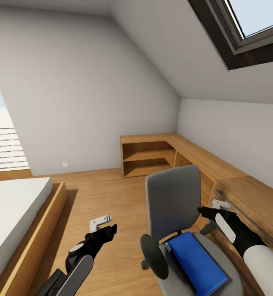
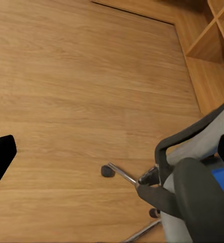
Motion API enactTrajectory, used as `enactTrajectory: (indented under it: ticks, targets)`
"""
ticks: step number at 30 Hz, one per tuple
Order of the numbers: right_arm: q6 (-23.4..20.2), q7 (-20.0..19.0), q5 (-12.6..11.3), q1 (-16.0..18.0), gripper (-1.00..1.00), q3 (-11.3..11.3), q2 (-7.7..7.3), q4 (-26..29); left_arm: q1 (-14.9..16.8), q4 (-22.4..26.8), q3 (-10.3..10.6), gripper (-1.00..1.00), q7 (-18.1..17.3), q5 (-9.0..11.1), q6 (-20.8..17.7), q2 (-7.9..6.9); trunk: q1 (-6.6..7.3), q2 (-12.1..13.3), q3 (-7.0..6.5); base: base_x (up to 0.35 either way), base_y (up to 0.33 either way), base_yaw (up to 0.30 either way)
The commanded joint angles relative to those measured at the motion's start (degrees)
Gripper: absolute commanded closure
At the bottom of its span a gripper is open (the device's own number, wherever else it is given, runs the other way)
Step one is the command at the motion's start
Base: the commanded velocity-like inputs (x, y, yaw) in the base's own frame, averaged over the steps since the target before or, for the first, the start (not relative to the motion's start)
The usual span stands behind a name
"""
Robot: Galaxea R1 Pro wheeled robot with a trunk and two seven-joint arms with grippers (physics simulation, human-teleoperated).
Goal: In the bedroom, organize the workspace by keeping the computer under the desk, ensuring the monitor is on the desk, placing the keyboard on the desk next to the monitor, placing the mouse on the desk next to the keyboard, moving the folder from the swivel chair onto the desk next to the mouse, stacking the notebook on top of the folder with the pen on top of the notebook, and positioning the swivel chair next to the desk.
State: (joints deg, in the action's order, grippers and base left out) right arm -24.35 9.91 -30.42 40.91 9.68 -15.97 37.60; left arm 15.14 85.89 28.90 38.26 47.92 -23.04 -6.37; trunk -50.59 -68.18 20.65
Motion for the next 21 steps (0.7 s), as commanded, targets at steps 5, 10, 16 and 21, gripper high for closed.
enactTrajectory:
  ticks: [5,10,16,21]
  targets:
    - [-0.17,0.55,-0.61,0.04,-1.00,0.30,-0.11,0.11,0.06,-0.04,-1.80,-1.00,0.43,0.40,-0.07,-0.02,0.00,-0.05,0.07,0.000,0.000,0.006]
    - [-0.66,0.55,-0.61,0.04,-1.00,0.25,-0.12,0.11,0.07,-0.08,-5.35,-1.00,0.41,0.42,-0.07,0.22,0.00,-0.05,0.07,0.000,0.000,0.001]
    - [-0.89,0.55,-0.61,0.04,-1.00,-0.20,-0.12,0.11,0.07,-0.03,-6.40,-1.00,0.41,0.42,-0.07,0.30,-0.44,-0.85,0.43,0.000,0.000,0.000]
    - [-0.96,0.55,-0.60,0.04,-1.00,-0.27,-0.12,0.11,0.07,-0.07,-6.50,-1.00,0.41,0.44,-0.07,0.22,-1.54,-2.86,1.33,0.000,0.000,0.000]
